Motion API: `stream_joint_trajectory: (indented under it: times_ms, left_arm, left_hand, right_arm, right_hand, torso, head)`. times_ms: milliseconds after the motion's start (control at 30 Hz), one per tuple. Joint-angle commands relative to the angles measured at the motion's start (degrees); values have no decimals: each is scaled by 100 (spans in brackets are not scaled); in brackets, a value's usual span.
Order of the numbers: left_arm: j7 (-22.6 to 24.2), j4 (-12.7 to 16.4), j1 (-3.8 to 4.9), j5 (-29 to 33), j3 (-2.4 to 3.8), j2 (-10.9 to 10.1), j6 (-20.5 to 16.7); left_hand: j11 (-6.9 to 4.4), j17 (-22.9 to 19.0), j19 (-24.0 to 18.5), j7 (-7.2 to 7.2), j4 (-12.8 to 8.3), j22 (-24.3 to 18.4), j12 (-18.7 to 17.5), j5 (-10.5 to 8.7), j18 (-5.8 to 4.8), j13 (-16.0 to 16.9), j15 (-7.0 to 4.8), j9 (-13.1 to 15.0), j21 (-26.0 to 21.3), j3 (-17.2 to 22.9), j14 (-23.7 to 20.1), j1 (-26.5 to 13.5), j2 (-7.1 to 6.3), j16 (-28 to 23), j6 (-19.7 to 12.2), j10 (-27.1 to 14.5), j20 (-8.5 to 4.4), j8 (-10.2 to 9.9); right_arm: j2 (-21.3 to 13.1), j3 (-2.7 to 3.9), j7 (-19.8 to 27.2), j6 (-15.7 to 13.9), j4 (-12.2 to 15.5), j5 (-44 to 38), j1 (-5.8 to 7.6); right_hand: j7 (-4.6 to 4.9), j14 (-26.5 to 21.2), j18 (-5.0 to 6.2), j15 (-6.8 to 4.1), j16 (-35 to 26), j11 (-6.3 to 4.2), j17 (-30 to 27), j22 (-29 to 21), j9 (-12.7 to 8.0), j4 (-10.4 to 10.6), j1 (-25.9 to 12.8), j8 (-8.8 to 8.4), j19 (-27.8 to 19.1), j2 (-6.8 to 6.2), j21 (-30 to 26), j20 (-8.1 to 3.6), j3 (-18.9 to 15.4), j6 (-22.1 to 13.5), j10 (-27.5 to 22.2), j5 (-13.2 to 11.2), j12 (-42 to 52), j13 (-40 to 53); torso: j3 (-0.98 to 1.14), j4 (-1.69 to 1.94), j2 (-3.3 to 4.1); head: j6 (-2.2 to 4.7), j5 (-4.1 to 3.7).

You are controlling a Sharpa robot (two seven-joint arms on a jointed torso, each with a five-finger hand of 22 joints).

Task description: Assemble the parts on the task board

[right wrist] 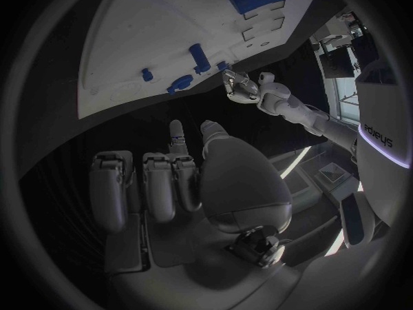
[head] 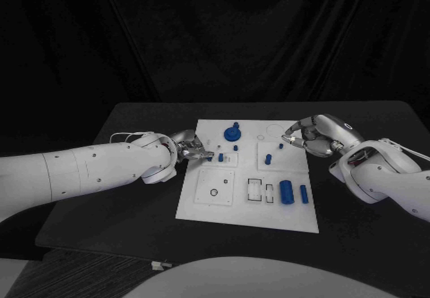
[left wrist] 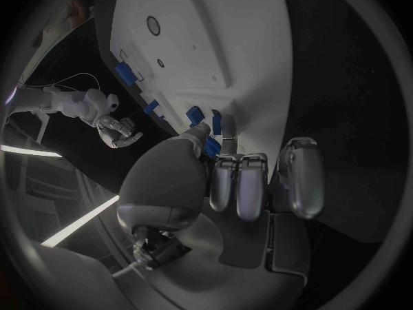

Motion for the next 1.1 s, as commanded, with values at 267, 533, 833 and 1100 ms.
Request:
stream_joint_trajectory:
  times_ms: [267, 533, 833, 1100]
  left_arm:
    - [219, -10, -13, -12, 3, 28, 97]
    - [261, -9, -13, -12, 3, 40, 144]
    - [296, -1, -13, -12, 3, 40, 143]
    - [294, 30, -13, -12, 4, 17, 52]
  left_hand:
    - [-53, 1420, 71, -57, -240, 1149, 124, 1471, 87, 1465, -29, -90, -48, 11, 613, 337, -30, -3, -70, 608, -8, -94]
    - [-74, 1430, 79, -80, -384, 1153, 124, 1728, 84, 1465, -45, -77, -32, 164, 616, 499, -49, 6, -46, 608, -22, -71]
    - [-87, 1442, 86, -93, -484, 1157, 124, 1834, 81, 1465, -56, -58, -18, 285, 620, 588, -67, 16, -32, 608, -33, -46]
    - [-96, 1446, 97, -102, -527, 1163, 124, 1870, 77, 1465, -64, -43, 5, 356, 622, 621, -66, 20, -4, 608, -40, -21]
  right_arm:
    - [-7, 4, -76, -69, -3, -32, -16]
    - [-1, 4, -76, -70, -10, -32, -16]
    - [-2, 4, -77, -72, -14, -32, -16]
    - [0, 4, -88, -59, -18, -32, -17]
  right_hand:
    - [3, 571, -60, -41, 97, 26, 1514, 1539, 89, -32, 68, -51, 508, 32, 44, -11, 100, 16, 616, 101, 114, 1518]
    - [2, 571, -61, -41, 97, 26, 1514, 1541, 89, -36, 76, -52, 511, 30, 49, -11, 103, 15, 616, 108, 114, 1518]
    - [2, 571, -61, -41, 97, 26, 1514, 1541, 89, -40, 85, -53, 511, 29, 48, -11, 108, 15, 616, 116, 114, 1518]
    - [2, 571, -61, -41, 97, 26, 1514, 1541, 89, -40, 85, -53, 511, 29, 48, -11, 108, 15, 616, 116, 114, 1518]
  torso:
    - [0, 0, 0]
    - [-1, -3, -3]
    - [-2, -2, 2]
    - [0, 0, 0]
  head:
    - [0, -12]
    - [0, -4]
    - [0, -9]
    - [0, -13]
